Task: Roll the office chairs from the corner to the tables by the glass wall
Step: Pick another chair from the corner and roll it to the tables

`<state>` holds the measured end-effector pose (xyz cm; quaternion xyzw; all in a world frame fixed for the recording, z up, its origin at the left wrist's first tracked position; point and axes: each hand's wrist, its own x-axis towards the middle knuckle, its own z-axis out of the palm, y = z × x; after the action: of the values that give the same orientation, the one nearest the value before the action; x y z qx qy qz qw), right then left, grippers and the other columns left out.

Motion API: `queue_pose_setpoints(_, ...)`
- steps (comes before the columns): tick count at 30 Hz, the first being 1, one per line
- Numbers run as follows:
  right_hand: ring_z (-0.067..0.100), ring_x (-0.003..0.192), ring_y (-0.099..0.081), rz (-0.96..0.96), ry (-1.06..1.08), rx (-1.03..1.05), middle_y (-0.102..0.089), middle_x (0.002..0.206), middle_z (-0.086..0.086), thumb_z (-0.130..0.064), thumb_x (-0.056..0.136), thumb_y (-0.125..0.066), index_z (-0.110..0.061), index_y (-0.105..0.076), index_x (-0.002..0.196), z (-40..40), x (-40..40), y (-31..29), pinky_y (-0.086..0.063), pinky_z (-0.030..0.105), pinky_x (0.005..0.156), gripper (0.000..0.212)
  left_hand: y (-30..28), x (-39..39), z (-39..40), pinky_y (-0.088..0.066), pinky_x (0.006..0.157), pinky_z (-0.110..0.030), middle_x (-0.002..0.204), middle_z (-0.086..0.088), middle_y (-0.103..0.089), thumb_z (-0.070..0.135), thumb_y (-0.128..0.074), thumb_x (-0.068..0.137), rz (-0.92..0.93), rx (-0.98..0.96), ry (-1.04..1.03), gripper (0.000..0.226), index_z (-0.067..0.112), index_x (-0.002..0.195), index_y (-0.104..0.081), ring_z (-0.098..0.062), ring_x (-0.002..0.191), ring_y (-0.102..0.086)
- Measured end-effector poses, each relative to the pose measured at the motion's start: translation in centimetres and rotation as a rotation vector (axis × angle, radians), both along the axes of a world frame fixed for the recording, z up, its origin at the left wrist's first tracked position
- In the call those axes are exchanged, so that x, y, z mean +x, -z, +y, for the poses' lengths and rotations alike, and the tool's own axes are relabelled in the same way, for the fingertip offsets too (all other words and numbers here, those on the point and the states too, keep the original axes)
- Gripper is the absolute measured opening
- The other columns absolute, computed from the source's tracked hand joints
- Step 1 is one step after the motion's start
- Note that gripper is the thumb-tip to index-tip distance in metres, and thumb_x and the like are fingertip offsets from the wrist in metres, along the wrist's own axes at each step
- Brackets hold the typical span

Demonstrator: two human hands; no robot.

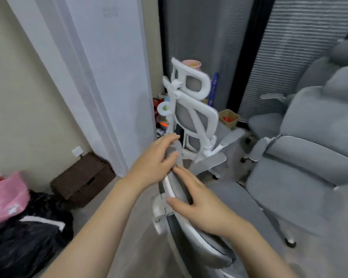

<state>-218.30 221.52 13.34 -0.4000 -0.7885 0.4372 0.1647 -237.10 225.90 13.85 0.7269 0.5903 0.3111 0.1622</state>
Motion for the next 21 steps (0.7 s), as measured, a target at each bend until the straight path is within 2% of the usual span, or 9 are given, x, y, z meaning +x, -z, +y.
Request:
queue_pose_setpoints(3, -0.009, 0.136, -0.026, -0.03, 0.176, -0.147, -0.024, 0.145, -0.034, -0.068, 0.082, -0.056, -0.05, -0.019, 0.148, -1.3, 0.1, -0.5, -0.027, 0.024, 0.113, 0.078, 0.8, -0.2, 1.7, -0.031, 0.111, -0.03, 0.133, 0.011, -0.05, 0.028, -0.048, 0.096, 0.012, -0.033, 0.136, 0.036, 0.026, 0.131, -0.054, -0.005, 0.132, -0.037)
queue_pose_setpoints(6, -0.005, 0.134, -0.036, -0.036, 0.306, -0.235, -0.033, 0.149, -0.029, -0.078, 0.074, -0.053, -0.048, -0.025, 0.147, -3.0, 0.2, -0.4, -0.031, 0.029, 0.114, 0.084, 1.6, -0.1, 1.8, -0.024, 0.11, -0.024, 0.113, 0.02, -0.06, 0.036, -0.036, 0.091, -0.043, -0.017, 0.204, 0.039, 0.025, 0.104, -0.071, -0.003, 0.133, -0.033)
queue_pose_setpoints(8, -0.002, 0.133, -0.039, -0.096, 0.332, -0.225, -0.036, 0.149, -0.027, -0.08, 0.076, -0.048, -0.051, -0.024, 0.146, -4.2, 0.0, -0.3, -0.033, 0.031, 0.113, 0.08, 2.2, -0.2, 1.2, -0.026, 0.108, -0.02, 0.098, 0.018, -0.068, 0.036, -0.032, 0.089, -0.133, 0.054, 0.22, 0.043, 0.024, 0.084, -0.073, -0.005, 0.128, -0.039)
queue_pose_setpoints(10, 0.0, 0.13, -0.042, -0.172, 0.368, -0.22, -0.038, 0.146, -0.03, -0.08, 0.079, -0.044, -0.056, -0.023, 0.143, -5.4, -0.1, -0.4, -0.035, 0.029, 0.109, 0.071, 2.7, -0.5, 0.5, -0.03, 0.105, -0.02, 0.081, 0.013, -0.068, 0.027, -0.034, 0.09, -0.181, 0.145, 0.265, 0.042, 0.021, 0.071, -0.071, -0.009, 0.119, -0.047)
queue_pose_setpoints(12, 0.001, 0.128, -0.045, -0.233, 0.411, -0.232, -0.041, 0.143, -0.032, -0.08, 0.081, -0.041, -0.06, -0.024, 0.14, -6.8, 0.1, -0.8, -0.036, 0.027, 0.104, 0.065, 3.0, -0.7, -0.3, -0.033, 0.104, -0.028, 0.071, 0.008, -0.063, 0.018, -0.036, 0.09, -0.184, 0.245, 0.327, 0.04, 0.017, 0.065, -0.067, -0.012, 0.103, -0.054)
queue_pose_setpoints(15, 0.005, 0.121, -0.05, -0.315, 0.497, -0.248, -0.052, 0.133, -0.027, -0.082, 0.081, -0.036, -0.062, -0.031, 0.135, -9.2, 0.9, -1.3, -0.039, 0.028, 0.1, 0.059, 3.3, -0.2, -1.1, -0.031, 0.107, -0.035, 0.067, 0.008, -0.057, 0.016, -0.034, 0.09, -0.19, 0.35, 0.375, 0.04, 0.016, 0.061, -0.063, -0.014, 0.08, -0.055)
queue_pose_setpoints(18, 0.005, 0.115, -0.053, -0.379, 0.591, -0.202, -0.058, 0.123, -0.026, -0.08, 0.083, -0.033, -0.059, -0.041, 0.13, -11.7, 2.1, -1.5, -0.042, 0.027, 0.095, 0.053, 3.8, 1.4, -1.8, -0.035, 0.105, -0.044, 0.062, 0.007, -0.057, 0.015, -0.032, 0.088, -0.233, 0.445, 0.383, 0.042, 0.015, 0.057, -0.061, -0.016, 0.069, -0.054)
queue_pose_setpoints(21, 0.001, 0.1, -0.058, -0.371, 0.718, -0.116, -0.066, 0.107, -0.025, -0.084, 0.078, -0.031, -0.058, -0.054, 0.114, -14.1, 3.5, -0.6, -0.048, 0.028, 0.088, 0.05, 4.3, 3.0, -3.0, -0.038, 0.101, -0.044, 0.06, 0.007, -0.058, 0.013, -0.032, 0.087, -0.252, 0.492, 0.403, 0.043, 0.015, 0.055, -0.06, -0.017, 0.064, -0.052)
